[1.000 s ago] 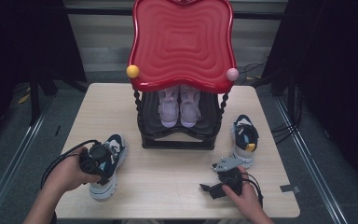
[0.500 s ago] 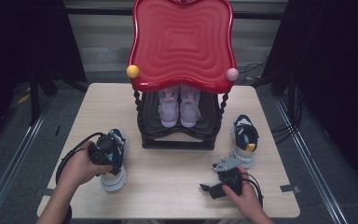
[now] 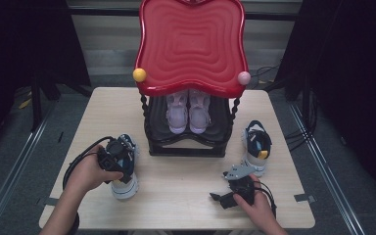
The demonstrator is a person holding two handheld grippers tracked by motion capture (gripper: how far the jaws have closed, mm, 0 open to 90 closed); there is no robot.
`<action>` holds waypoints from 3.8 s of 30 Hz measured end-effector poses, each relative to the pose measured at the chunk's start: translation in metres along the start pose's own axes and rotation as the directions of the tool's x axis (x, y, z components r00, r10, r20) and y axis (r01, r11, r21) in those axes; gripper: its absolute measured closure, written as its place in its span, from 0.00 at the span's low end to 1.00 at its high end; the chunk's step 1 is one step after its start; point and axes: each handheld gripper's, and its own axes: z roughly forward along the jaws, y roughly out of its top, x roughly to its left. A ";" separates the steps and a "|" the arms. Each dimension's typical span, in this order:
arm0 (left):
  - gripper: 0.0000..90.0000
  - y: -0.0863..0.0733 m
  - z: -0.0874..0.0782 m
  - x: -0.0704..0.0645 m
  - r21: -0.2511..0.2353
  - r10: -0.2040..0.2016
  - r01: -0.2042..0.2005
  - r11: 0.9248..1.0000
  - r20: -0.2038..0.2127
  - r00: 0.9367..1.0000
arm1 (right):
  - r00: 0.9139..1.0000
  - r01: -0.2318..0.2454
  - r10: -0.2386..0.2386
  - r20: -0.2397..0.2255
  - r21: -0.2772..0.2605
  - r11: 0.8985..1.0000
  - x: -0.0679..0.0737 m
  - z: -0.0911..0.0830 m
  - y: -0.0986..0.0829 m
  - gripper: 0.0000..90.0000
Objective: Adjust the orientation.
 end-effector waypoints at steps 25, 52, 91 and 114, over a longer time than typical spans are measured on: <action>0.61 -0.006 -0.008 -0.003 0.090 0.170 -0.166 0.982 -0.041 0.985 | 1.000 0.000 0.000 0.000 0.000 1.000 0.000 0.000 0.000 0.11; 0.54 0.018 -0.003 -0.016 0.076 0.098 -0.098 0.992 -0.001 0.995 | 1.000 -0.003 0.003 -0.003 -0.001 1.000 0.000 0.000 0.000 0.10; 0.71 0.032 0.008 -0.014 0.157 0.100 -0.108 0.982 0.062 0.993 | 1.000 -0.003 0.003 -0.003 -0.002 1.000 0.000 0.000 0.000 0.10; 0.80 0.038 0.012 -0.015 0.230 0.091 -0.105 0.968 0.068 0.994 | 1.000 -0.003 0.003 -0.003 -0.001 1.000 0.000 0.000 0.000 0.10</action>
